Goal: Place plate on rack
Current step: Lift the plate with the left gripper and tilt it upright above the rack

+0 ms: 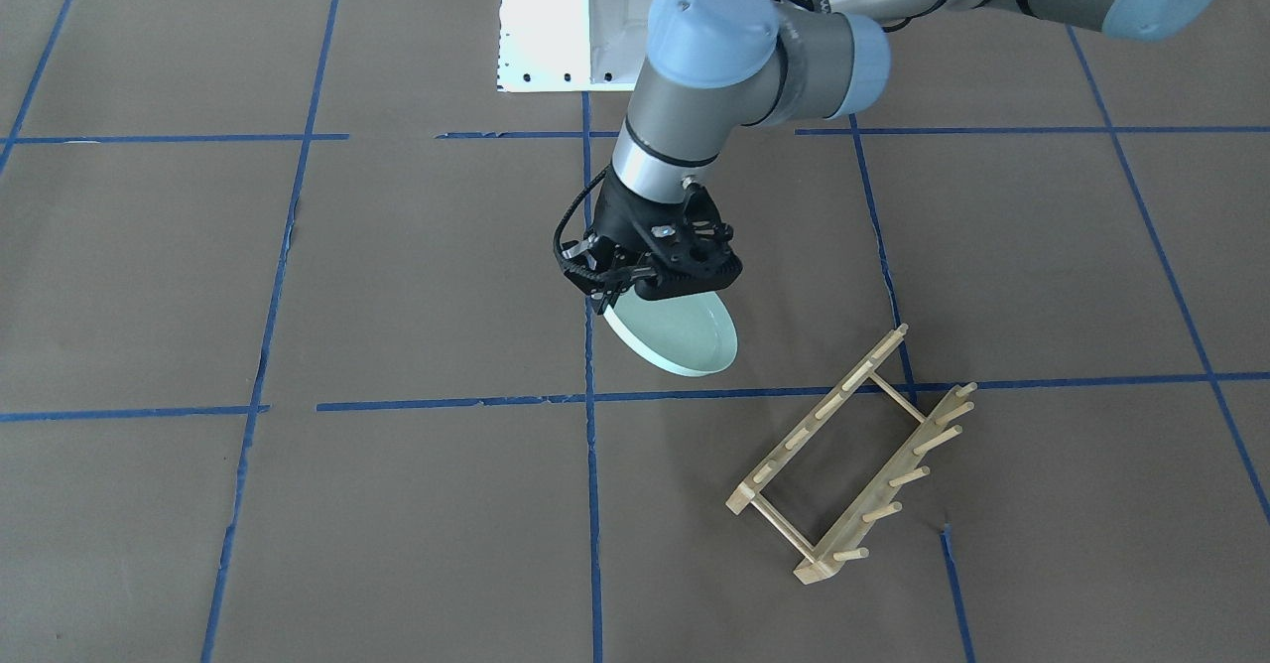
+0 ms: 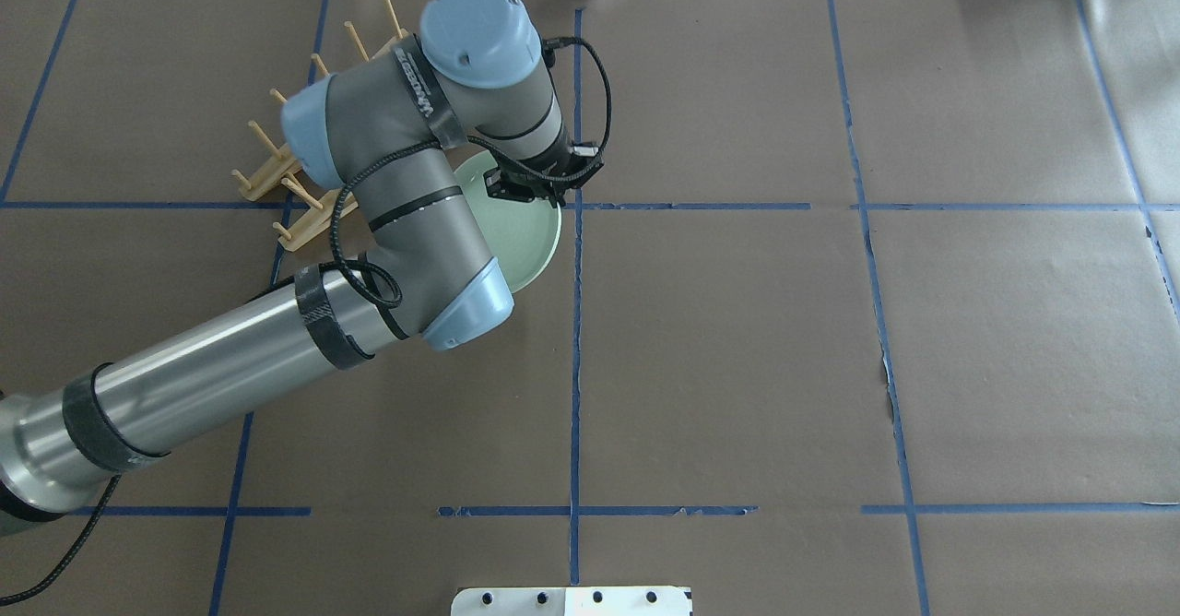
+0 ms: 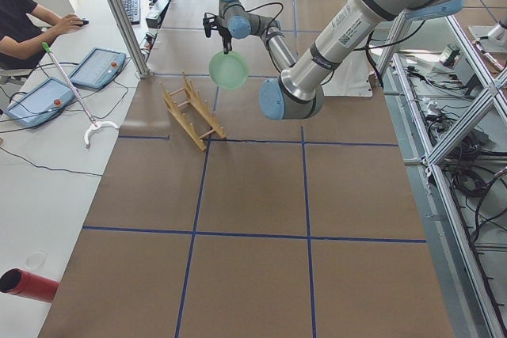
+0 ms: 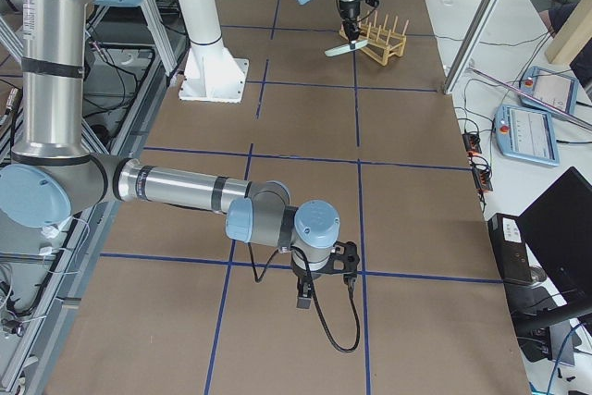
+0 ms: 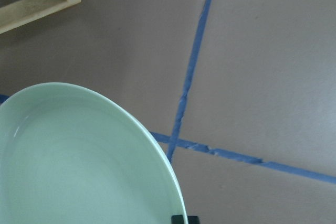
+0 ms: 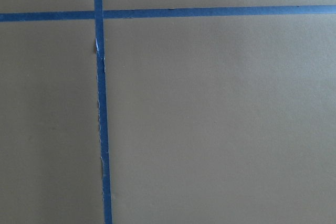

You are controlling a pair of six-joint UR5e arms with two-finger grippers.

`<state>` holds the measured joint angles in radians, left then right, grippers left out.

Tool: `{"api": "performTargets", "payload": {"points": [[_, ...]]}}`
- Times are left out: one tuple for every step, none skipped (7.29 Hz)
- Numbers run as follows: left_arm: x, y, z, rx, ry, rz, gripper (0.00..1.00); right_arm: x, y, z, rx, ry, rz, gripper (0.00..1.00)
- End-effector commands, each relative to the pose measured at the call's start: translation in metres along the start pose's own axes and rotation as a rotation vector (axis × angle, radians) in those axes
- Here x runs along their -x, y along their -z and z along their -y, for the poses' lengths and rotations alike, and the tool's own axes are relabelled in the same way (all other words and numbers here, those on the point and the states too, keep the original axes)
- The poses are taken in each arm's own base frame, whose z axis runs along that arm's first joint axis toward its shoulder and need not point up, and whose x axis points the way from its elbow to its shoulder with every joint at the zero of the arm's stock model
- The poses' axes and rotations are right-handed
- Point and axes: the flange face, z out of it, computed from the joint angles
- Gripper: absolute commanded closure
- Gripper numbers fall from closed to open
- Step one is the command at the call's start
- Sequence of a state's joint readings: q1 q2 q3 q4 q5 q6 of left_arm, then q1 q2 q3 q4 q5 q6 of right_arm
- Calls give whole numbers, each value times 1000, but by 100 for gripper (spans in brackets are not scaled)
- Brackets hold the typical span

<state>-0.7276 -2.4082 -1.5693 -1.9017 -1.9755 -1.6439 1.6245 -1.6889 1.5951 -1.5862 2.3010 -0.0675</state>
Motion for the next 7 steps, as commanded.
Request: {"api": "performTargets", "payload": {"points": [[41,74,34,-8,223,-345,100,0,0,0,0,0,0,0],[41,100,61,-43,309,-400,100,0,0,0,1,-1,0,0],[41,119,79,-96,312,-465,100,0,0,0,0,0,0,0],[56,124,90,-178,310,-566,100,0,0,0,1,-1,0,0],[82,129,96,-238,297,-686,100,0,0,0,1,-1,0,0],[102,131,100,-255,280,-764,100,0,0,0,0,0,0,0],[111,119,111,-301,297,-769,100,0,0,0,0,0,0,0]]}}
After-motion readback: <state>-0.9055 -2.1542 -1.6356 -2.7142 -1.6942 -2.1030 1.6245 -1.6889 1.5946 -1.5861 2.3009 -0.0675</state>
